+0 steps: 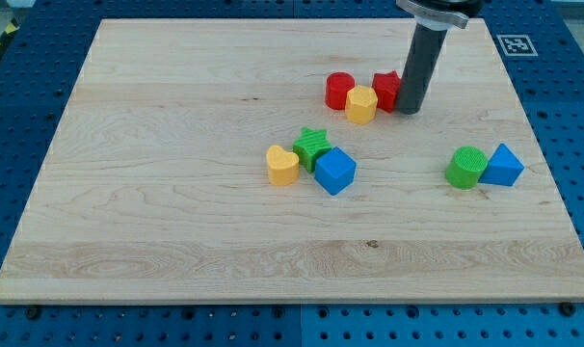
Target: Push the green star into the green circle
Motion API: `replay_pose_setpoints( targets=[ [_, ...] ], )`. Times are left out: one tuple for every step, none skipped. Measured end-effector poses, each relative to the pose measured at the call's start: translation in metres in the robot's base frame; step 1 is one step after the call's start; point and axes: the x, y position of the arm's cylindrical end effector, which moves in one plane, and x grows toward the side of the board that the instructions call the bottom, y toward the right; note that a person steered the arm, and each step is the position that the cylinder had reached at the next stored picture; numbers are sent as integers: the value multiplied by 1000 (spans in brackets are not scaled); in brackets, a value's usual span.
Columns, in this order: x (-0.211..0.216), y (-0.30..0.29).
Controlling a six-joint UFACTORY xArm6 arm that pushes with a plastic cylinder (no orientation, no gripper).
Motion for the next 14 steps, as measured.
replay_pose_setpoints(
  targets=[
    [13,2],
    [49,-15],
    [47,-41],
    [27,-35],
    [35,-44],
    [28,-88],
    [14,-109],
    [27,-134],
    [45,-142],
    [80,-142],
    [82,-142],
    [112,-149],
    [144,-143],
    [161,-126]
  ],
)
